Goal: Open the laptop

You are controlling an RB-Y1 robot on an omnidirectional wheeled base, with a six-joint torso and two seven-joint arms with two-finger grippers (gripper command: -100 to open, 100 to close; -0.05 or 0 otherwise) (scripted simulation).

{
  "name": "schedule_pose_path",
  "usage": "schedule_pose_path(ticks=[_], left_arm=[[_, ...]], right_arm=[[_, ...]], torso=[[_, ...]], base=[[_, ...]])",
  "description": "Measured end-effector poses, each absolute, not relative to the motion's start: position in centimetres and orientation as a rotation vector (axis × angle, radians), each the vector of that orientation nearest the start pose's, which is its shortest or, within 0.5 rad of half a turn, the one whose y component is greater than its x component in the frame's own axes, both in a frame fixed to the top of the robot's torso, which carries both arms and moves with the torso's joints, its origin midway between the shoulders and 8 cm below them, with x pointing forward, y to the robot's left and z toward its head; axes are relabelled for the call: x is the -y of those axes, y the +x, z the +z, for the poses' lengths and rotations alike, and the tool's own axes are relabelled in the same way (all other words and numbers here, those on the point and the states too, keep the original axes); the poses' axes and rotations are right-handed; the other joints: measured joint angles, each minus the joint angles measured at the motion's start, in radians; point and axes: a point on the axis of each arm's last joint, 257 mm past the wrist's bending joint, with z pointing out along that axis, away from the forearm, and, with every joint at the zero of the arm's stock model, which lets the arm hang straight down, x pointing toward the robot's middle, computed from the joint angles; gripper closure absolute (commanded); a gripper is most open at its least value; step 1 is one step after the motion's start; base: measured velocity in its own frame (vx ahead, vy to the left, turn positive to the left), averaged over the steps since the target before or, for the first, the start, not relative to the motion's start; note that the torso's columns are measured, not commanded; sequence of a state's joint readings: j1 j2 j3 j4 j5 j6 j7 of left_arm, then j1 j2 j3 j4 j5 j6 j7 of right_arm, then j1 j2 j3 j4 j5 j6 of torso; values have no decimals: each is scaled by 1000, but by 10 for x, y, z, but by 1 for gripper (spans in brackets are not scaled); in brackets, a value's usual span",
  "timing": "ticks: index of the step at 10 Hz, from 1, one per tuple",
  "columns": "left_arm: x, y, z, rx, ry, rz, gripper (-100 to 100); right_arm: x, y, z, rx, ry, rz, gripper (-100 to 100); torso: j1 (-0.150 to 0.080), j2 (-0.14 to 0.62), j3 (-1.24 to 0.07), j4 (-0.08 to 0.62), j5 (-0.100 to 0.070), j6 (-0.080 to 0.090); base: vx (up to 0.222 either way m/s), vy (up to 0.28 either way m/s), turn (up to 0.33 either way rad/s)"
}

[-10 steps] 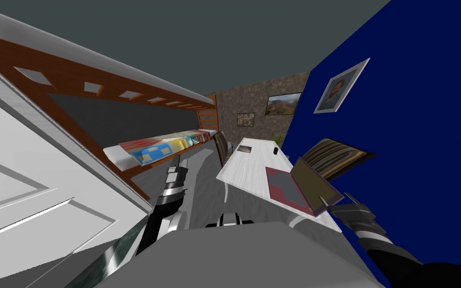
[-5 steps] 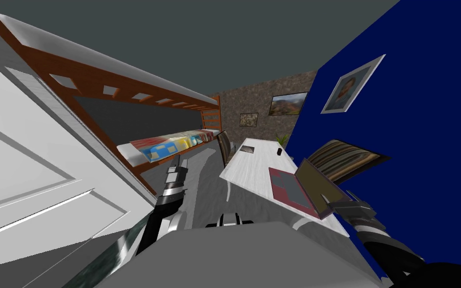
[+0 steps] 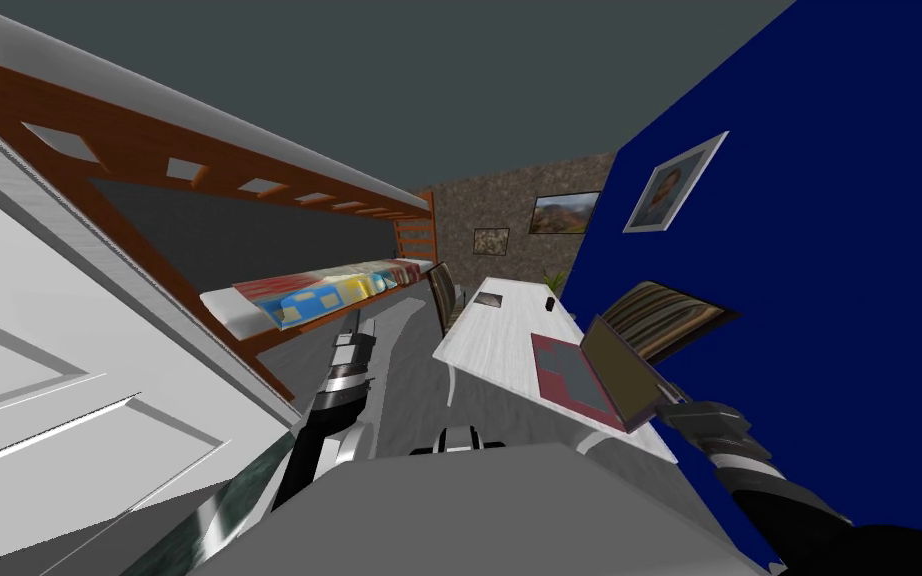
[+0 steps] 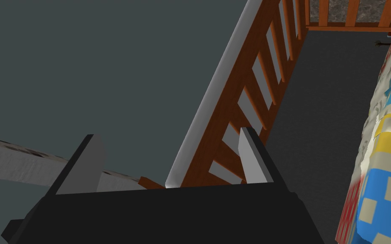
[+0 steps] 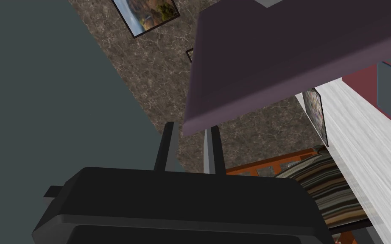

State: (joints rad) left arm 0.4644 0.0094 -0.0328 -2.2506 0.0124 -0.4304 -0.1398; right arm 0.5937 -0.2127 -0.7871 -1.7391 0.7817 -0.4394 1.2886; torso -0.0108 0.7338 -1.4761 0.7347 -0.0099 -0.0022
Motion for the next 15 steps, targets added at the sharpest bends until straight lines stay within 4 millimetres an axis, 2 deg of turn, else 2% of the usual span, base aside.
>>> schedule_pose_path(ticks=[5,15], left_arm=[[-267,365,9,-698,-659,-1212,0],[-268,365,9,-698,-659,-1212,0]], right_arm=[[606,248,-193,-1586,-582,-1309,100],[584,271,-215,-1580,-775,-1477,100]], torso=[[0,-2,0,-2,-3,1],[0,-1,-2,1,5,2]], base=[[4,32,27],[-3,35,5]])
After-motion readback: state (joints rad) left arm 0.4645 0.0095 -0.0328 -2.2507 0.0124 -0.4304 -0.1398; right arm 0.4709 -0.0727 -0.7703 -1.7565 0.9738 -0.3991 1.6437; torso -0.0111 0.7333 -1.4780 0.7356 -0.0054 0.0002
